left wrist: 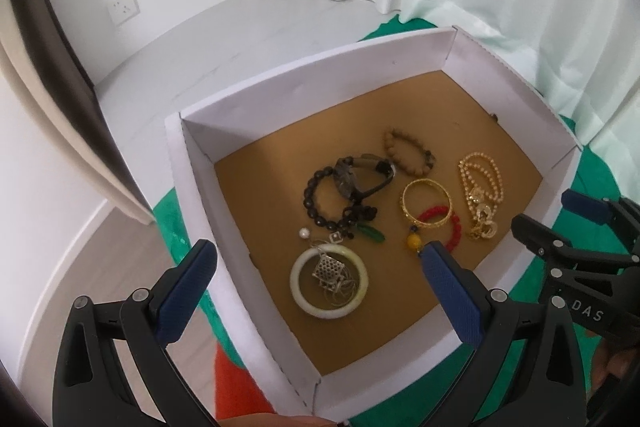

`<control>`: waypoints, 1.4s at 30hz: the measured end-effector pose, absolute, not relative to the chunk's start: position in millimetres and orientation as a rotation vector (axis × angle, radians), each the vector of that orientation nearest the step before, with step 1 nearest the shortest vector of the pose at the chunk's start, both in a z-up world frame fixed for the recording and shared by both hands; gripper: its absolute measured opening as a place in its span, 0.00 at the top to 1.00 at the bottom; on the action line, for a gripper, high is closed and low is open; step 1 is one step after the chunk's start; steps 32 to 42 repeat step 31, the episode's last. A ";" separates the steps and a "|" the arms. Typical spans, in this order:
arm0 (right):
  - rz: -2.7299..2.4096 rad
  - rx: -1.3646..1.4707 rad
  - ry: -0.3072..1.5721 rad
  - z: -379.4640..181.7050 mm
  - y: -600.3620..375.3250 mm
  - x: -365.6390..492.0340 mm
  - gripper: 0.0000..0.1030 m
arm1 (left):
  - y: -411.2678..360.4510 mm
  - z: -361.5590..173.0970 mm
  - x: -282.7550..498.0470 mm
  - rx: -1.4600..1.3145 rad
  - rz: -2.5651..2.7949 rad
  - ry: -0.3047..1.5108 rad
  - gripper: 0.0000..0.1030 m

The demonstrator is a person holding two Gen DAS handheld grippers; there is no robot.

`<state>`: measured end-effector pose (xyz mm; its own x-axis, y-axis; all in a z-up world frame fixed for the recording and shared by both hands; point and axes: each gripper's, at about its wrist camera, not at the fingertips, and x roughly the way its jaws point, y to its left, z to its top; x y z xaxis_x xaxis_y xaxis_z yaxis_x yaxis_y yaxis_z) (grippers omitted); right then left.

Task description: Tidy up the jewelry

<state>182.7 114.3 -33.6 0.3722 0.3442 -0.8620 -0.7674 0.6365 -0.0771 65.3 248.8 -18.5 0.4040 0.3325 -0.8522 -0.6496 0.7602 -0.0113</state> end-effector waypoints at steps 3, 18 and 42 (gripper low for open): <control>0.759 -0.523 0.933 -27.1 112.2 180.8 0.25 | 248.0 -12.0 63.2 -0.368 0.648 0.965 0.01; 0.757 -0.563 0.876 0.0 106.5 162.4 0.25 | 237.3 6.2 57.2 -0.343 0.648 0.931 0.01; 0.736 -0.558 0.880 -2.8 102.0 165.8 0.25 | 231.1 1.8 56.1 -0.317 0.646 0.931 0.01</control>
